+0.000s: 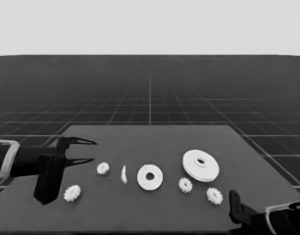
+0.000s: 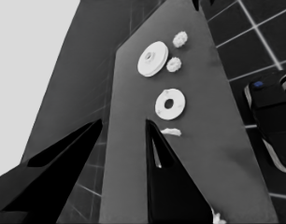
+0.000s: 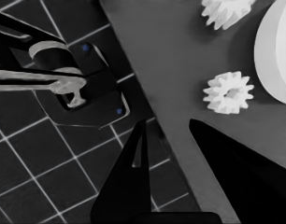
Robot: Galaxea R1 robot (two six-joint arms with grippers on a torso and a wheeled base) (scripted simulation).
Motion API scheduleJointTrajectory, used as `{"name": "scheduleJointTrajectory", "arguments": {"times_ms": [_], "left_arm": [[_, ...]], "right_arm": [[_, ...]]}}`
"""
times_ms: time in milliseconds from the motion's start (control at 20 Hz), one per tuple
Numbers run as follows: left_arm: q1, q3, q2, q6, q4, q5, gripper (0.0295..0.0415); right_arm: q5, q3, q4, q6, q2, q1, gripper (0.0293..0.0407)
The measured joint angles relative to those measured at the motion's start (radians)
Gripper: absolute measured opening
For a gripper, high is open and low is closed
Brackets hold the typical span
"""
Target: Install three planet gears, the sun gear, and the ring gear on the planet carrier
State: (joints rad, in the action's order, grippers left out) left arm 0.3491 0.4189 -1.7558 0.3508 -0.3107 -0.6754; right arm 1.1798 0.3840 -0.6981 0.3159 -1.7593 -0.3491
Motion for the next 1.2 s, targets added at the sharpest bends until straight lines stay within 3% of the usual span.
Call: {"name": "scheduleJointTrajectory", "arguments": {"times_ms": [50, 100, 150, 200, 250, 300, 350, 400, 450, 550, 700, 750, 850, 1200], "left_arm": [[-0.071, -0.071, 0.003, -0.003, 0.073, -0.049, 0.0295], [-0.045, -0.043, 0.002, -0.002, 0.044, -0.030, 0.0297], [-0.029, -0.025, 0.001, -0.001, 0.026, -0.018, 0.0314], [-0.020, -0.015, 0.001, -0.001, 0.015, -0.011, 0.0347], [-0.248, 0.120, -0.169, -0.486, -0.465, -0.376, 0.0382], [-0.303, 0.321, -0.380, -0.964, -0.410, -0.728, 0.0404], [-0.307, 0.552, -0.511, -1.184, -0.189, -0.805, 0.0401], [-0.312, 0.742, -0.584, -1.264, -0.040, -0.801, 0.0393], [-0.317, 0.878, -0.632, -1.288, 0.052, -0.794, 0.0389], [-0.324, 1.032, -0.686, -1.288, 0.140, -0.793, 0.0385], [-0.327, 1.113, -0.715, -1.277, 0.178, -0.795, 0.0385], [-0.400, 1.161, -0.735, -1.260, 0.119, -0.746, 0.0385], [-0.480, 1.234, -0.766, -1.234, 0.073, -0.695, 0.0385], [-0.513, 1.283, -0.787, -1.215, 0.054, -0.665, 0.0385]], "right_arm": [[-0.023, -0.053, 0.076, -0.003, -0.014, -0.054, 0.0293], [-0.014, -0.029, 0.045, -0.002, -0.008, -0.034, 0.0308], [-0.008, -0.016, 0.026, -0.001, -0.005, -0.022, 0.0337], [-0.004, -0.008, 0.016, -0.001, -0.003, -0.015, 0.0368], [-0.002, -0.003, 0.009, 0.000, -0.001, -0.011, 0.0380], [-0.001, -0.001, 0.006, 0.000, -0.001, -0.009, 0.0383], [-0.001, 0.001, 0.004, 0.000, 0.000, -0.007, 0.0384], [0.000, 0.002, 0.002, 0.000, 0.000, -0.007, 0.0384], [0.000, 0.002, 0.001, 0.000, 0.000, -0.006, 0.0385], [0.000, 0.003, 0.001, 0.000, 0.000, -0.006, 0.0385], [0.000, 0.003, 0.001, 0.000, 0.000, -0.006, 0.0385], [0.000, 0.003, 0.000, 0.000, 0.000, -0.006, 0.0385], [0.000, 0.003, 0.000, 0.000, 0.000, -0.006, 0.0385], [0.000, 0.003, 0.000, 0.000, 0.000, -0.006, 0.0385]]}}
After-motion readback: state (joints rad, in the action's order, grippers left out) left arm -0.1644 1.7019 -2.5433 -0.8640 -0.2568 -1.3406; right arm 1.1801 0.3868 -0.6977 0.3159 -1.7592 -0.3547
